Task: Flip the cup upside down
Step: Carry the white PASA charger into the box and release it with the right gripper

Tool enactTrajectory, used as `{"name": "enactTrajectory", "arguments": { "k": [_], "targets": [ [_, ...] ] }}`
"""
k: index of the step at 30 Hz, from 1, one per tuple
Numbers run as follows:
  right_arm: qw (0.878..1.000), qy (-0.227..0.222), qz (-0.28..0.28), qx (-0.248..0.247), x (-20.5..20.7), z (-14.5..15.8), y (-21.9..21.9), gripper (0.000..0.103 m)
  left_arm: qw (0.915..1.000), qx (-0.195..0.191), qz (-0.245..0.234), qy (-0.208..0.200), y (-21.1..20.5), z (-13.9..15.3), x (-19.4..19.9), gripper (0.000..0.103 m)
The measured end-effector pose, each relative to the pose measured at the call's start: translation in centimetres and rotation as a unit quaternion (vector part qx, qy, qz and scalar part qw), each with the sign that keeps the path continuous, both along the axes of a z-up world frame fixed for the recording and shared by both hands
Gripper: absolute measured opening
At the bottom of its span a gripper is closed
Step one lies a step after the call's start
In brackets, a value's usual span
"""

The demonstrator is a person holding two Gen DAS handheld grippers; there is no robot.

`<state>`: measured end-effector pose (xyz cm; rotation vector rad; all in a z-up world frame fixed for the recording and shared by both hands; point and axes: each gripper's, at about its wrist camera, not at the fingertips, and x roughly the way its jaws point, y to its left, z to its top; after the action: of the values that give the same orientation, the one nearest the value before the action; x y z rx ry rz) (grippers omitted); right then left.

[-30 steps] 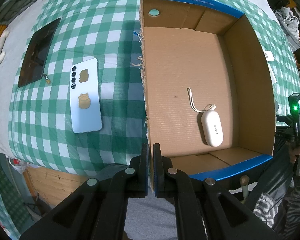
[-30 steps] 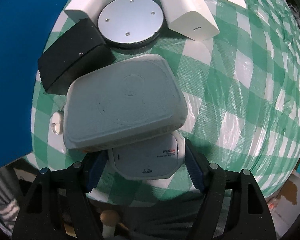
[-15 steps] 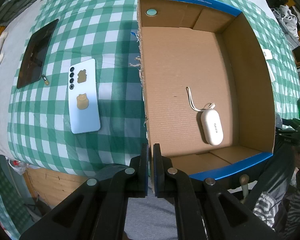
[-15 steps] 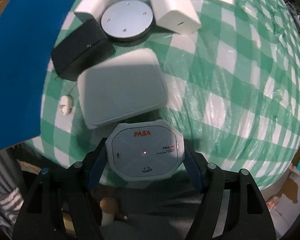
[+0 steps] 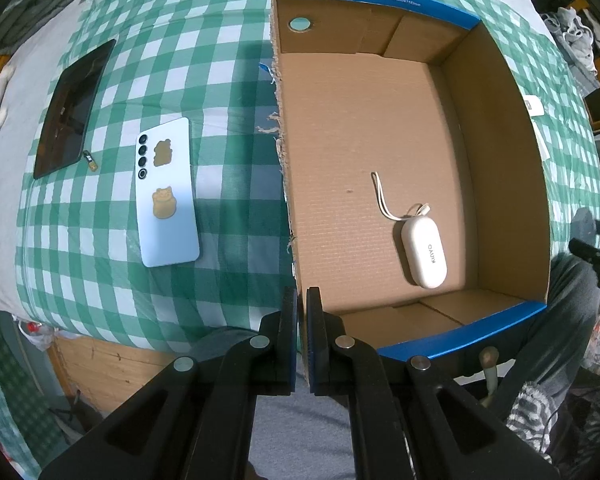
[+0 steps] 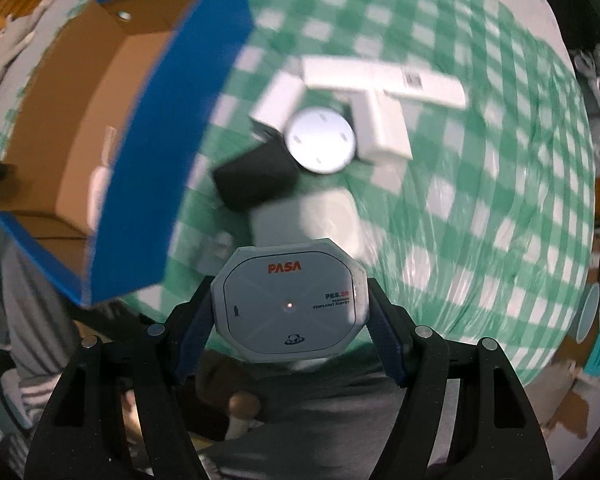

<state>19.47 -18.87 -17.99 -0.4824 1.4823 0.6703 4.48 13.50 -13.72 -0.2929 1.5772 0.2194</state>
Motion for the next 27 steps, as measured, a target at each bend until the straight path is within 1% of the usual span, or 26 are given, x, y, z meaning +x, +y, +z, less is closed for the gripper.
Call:
{"name": "enactTrajectory", "arguments": {
  "k": [3,7,13,16,27],
  "targets": [
    [1.0,-0.01,0.015,0.013,-0.4,2.3,1.9,0.072,1.0,-0.001,0.0,0.0,0.0,0.0,0.0,0.004],
    [0.999,-0.02,0.036,0.027,-1.3,4.2,4.7,0.072,1.0,0.0,0.0,0.001,0.1,0.0,-0.1,0.004],
    [0.996,-0.023,0.064,0.049,-2.6,5.9,8.5,0.072,1.0,0.0,0.0,0.001,0.3,0.0,-0.2,0.004],
    [0.995,-0.021,0.077,0.054,-3.4,6.1,9.9,0.072,1.0,0.001,-0.001,0.001,0.2,0.0,-0.2,0.004],
    [0.993,-0.007,0.109,0.047,-5.7,4.6,14.7,0.072,1.0,0.001,-0.001,0.001,0.2,0.0,-0.1,0.004]
  ]
}}
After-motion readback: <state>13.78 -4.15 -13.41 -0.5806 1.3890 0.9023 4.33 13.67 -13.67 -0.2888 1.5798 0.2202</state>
